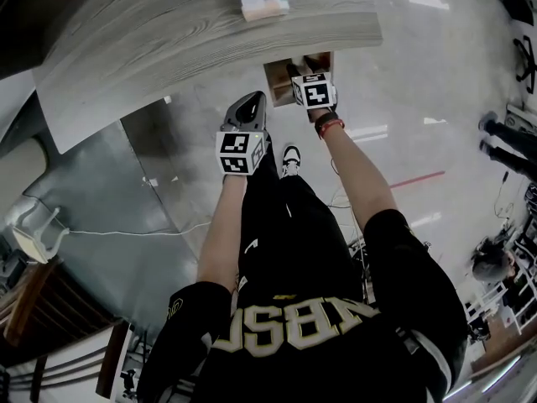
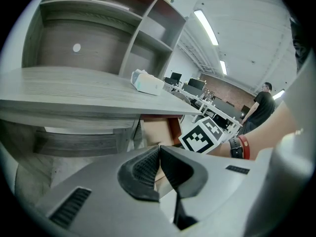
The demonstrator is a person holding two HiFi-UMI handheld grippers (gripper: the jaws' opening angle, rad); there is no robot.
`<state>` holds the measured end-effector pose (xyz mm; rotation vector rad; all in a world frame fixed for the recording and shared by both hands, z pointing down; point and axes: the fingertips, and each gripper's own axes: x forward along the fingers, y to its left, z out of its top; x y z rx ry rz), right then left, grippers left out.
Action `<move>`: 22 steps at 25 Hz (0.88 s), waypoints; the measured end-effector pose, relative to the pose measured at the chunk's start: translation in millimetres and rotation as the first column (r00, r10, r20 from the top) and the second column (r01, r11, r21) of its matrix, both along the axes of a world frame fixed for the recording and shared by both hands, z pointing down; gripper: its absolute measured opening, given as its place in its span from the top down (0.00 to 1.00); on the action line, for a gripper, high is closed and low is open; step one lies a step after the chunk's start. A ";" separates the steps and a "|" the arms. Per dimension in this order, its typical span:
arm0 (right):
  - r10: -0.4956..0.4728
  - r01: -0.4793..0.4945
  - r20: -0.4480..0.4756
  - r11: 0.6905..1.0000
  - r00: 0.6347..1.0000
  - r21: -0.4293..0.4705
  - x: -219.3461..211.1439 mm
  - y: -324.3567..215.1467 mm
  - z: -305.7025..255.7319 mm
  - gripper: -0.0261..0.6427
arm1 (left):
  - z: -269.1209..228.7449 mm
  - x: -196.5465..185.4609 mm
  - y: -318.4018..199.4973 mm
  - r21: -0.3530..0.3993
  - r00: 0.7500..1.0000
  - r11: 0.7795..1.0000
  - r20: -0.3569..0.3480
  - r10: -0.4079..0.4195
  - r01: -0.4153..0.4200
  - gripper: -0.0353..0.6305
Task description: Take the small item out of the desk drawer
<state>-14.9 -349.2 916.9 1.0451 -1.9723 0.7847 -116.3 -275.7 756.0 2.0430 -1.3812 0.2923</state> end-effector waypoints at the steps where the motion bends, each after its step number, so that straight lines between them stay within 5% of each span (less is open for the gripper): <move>1: -0.001 0.001 -0.002 1.000 1.000 0.003 -1.4 -1.2 1.5 0.64 | 0.8 0.3 0.9 0.000 1.000 1.000 0.000 0.002 -0.002 0.93; 8: 0.037 -0.036 -0.064 0.999 0.997 0.020 3.6 -7.5 7.4 0.73 | 4.2 -3.3 5.8 -0.007 1.000 1.000 -0.003 -0.006 0.006 0.93; 22: 0.054 -0.053 -0.032 0.998 0.998 0.024 12.0 -4.6 -19.3 0.74 | -12.5 -2.6 13.3 0.012 1.000 1.000 0.007 -0.003 0.003 0.93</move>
